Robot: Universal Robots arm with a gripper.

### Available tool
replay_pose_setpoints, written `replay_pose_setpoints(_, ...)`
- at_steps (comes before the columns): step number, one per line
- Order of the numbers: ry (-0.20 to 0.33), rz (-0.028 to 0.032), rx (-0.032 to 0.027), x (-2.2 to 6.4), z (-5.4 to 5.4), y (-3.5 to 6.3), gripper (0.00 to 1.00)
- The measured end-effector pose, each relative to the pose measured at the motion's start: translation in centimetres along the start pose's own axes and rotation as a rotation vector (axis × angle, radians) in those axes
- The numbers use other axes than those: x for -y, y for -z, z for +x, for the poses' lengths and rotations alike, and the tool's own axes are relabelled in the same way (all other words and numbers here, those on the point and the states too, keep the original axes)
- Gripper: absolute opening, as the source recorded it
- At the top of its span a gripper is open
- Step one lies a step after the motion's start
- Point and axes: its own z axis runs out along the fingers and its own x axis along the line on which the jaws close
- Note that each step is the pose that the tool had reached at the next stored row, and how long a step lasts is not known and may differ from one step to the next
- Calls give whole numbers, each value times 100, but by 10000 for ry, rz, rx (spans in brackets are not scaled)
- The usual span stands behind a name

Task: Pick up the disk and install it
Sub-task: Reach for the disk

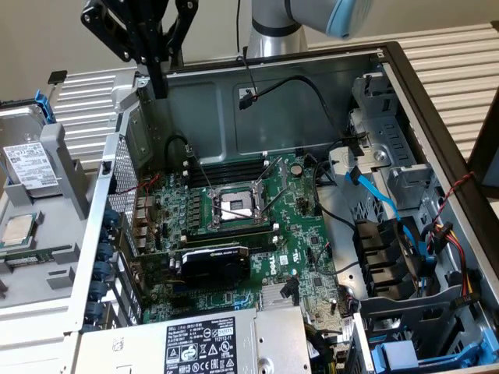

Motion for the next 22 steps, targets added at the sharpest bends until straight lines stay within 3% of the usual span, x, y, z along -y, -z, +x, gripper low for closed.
replay_pose_setpoints(19, 0, -1, 15, 57, 855, 32, 11)
replay_pose_setpoints(22, 0, 5, 17, 25, 946, 34, 11)
